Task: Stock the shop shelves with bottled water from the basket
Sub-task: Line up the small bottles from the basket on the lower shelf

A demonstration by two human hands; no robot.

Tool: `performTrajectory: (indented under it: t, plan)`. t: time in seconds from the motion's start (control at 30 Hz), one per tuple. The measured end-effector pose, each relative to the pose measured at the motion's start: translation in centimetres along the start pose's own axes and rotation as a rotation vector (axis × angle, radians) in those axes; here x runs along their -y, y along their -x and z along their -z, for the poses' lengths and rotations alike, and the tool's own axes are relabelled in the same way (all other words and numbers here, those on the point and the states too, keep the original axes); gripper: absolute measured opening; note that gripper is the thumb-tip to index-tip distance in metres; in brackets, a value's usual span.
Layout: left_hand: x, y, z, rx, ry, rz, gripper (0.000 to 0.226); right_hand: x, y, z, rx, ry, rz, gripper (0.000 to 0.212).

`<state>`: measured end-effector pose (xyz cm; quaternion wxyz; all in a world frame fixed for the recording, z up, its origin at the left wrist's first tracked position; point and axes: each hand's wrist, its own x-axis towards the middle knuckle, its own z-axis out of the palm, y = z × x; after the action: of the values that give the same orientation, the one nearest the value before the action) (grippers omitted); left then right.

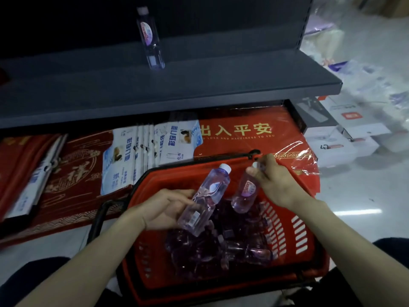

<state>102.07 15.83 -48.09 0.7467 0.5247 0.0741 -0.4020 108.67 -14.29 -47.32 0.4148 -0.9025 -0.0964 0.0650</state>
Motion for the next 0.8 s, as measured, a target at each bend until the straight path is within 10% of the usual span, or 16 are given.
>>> performTrajectory:
  t: [0.27,0.4,0.8]
  plan:
    - [-0.5,-2.5,-2.9,-0.294,0.037,-0.137,0.052,1.8,-0.5,-1.3,-0.019,-0.569,-0.139,0.081]
    - [0.6,-4.3,-3.5,-0.394,-0.001,-0.156,0.080,2.4,-1.0,-1.7,0.011,-0.646,-0.248,0.070]
    - [0.1,-4.3,-5.7,-0.552,0.039,-0.256,0.043,4.5,-1.8,-3.4,0.170,-0.606,-0.470,0.062]
